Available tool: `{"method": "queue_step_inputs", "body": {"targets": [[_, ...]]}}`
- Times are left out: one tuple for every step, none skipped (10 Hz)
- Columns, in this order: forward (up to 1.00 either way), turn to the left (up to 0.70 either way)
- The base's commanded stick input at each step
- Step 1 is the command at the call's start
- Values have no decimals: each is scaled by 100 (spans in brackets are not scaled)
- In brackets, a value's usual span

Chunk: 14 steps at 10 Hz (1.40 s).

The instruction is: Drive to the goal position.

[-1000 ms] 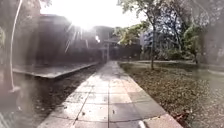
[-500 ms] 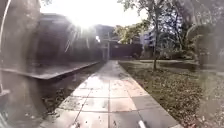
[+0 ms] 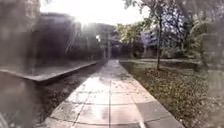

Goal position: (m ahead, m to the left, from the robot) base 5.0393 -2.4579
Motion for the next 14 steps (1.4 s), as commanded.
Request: {"method": "queue_step_inputs", "body": {"targets": [[50,-21],[50,-50],[50,-50],[50,-48],[50,-15],[50,-3],[50,0],[50,0],[50,0],[50,0],[50,0],[50,0],[50,0],[50,0]]}}
